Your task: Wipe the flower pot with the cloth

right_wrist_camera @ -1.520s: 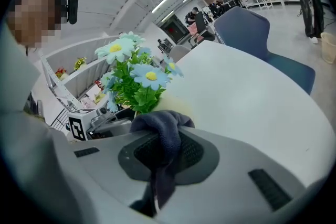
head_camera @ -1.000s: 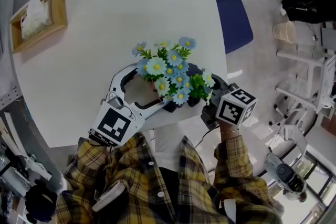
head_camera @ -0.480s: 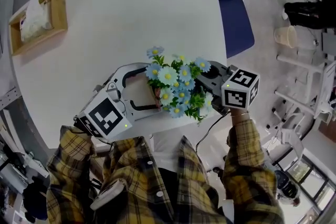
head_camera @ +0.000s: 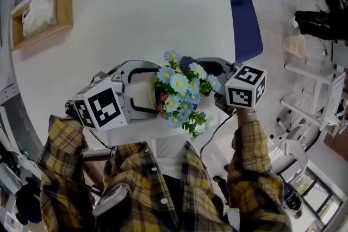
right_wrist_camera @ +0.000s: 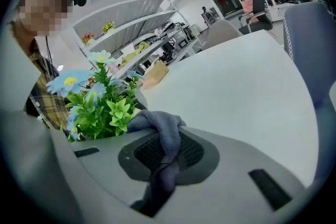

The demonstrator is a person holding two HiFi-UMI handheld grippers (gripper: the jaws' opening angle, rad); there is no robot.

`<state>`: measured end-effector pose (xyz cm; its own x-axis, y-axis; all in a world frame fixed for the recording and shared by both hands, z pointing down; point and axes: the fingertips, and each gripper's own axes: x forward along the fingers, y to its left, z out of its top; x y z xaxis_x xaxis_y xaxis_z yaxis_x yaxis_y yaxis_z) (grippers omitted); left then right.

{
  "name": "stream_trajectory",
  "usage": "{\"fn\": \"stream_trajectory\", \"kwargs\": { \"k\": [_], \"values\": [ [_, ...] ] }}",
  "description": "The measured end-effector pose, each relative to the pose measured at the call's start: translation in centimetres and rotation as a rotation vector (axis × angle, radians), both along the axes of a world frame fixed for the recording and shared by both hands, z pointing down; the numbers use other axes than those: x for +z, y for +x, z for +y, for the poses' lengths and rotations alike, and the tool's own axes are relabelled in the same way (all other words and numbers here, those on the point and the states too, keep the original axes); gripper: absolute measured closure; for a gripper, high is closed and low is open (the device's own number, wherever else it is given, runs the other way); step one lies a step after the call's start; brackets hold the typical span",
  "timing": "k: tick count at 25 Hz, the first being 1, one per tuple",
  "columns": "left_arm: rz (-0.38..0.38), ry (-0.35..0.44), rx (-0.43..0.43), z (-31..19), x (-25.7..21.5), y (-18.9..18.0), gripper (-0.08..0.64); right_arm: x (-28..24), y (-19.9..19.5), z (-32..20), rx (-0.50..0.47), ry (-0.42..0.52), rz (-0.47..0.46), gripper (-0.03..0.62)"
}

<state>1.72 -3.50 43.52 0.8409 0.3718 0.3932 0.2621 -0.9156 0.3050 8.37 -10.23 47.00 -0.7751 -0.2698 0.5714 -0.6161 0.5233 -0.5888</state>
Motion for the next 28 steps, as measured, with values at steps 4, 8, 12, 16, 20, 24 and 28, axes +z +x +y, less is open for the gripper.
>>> {"fn": "stream_trajectory", "kwargs": {
  "k": [4,8,12,16,20,24,28],
  "values": [
    [-0.041,-0.002,-0.114,0.1,0.5,-1.7,0.114,-0.2,0.2,0.4,0.048,0.003,-0.013,0.568],
    [-0.066,0.01,-0.329,0.0,0.3,-4.3,0.114,-0.2,0.2,1.1,0.103,0.011,-0.003,0.568],
    [-0.105,0.018,-0.556,1.6,0.9,-5.6,0.114,-0.3,0.1,2.5,0.186,0.006,0.004,0.568],
    [-0.117,-0.001,-0.695,3.5,0.9,-5.4,0.114,-0.5,-0.3,4.7,0.285,-0.01,0.002,0.568],
    [-0.121,0.005,-0.759,4.9,0.6,-5.2,0.114,-0.8,-1.1,7.2,0.384,-0.021,0.001,0.568],
    [-0.107,0.01,-0.83,4.8,0.2,-5.6,0.113,-0.6,-2.5,9.2,0.43,-0.039,-0.01,0.568],
    [-0.105,0.038,-0.824,4.8,-0.1,-5.1,0.112,-0.3,-3.8,10.4,0.453,-0.065,-0.039,0.568]
  ]
}}
